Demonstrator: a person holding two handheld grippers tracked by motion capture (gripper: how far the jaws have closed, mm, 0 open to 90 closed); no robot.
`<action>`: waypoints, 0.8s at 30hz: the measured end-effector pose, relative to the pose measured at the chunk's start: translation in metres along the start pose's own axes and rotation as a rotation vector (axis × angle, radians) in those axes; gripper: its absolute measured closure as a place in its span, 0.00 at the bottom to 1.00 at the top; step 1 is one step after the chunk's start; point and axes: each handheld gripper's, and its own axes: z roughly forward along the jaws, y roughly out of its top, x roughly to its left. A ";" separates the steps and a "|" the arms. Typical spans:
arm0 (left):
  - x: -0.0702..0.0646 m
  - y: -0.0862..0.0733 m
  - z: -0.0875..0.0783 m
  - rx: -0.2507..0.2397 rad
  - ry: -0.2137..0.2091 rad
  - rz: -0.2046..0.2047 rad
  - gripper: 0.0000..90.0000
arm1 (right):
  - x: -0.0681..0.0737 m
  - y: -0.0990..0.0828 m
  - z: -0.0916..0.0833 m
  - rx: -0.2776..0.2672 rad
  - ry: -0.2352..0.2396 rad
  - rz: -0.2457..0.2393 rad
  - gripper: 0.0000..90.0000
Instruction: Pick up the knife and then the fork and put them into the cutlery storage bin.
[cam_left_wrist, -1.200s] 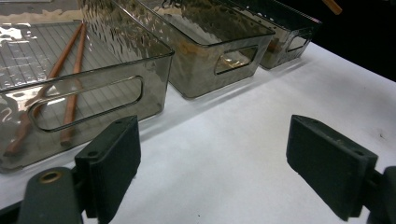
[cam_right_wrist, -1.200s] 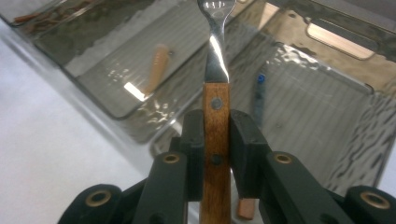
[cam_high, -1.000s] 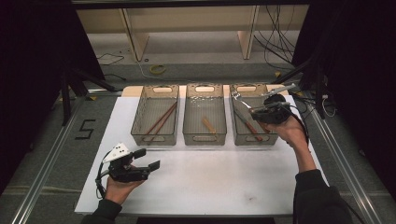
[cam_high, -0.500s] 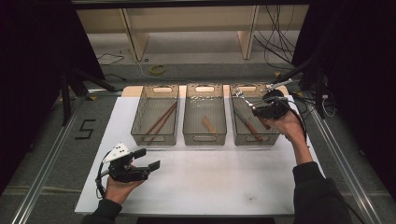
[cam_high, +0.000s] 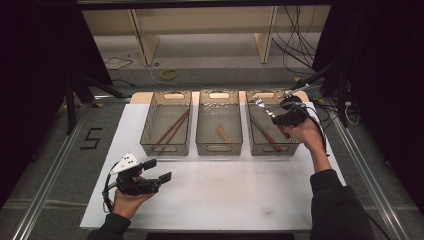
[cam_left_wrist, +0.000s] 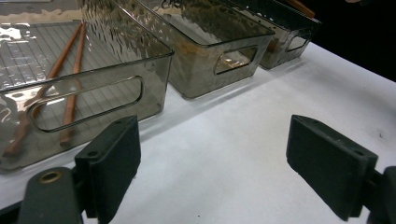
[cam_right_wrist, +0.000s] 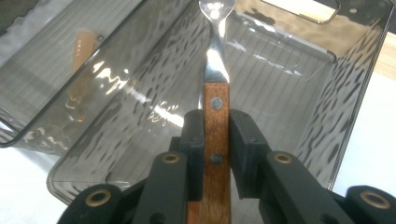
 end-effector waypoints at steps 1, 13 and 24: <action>0.000 0.000 0.000 0.000 0.000 0.000 0.19 | 0.000 0.000 0.000 0.002 -0.001 0.001 0.86; 0.000 0.000 0.000 -0.001 0.000 0.001 0.19 | -0.002 -0.002 0.012 0.050 -0.013 0.015 0.86; 0.000 0.000 0.000 0.000 -0.001 0.001 0.19 | -0.003 -0.002 0.021 0.088 -0.022 0.019 0.84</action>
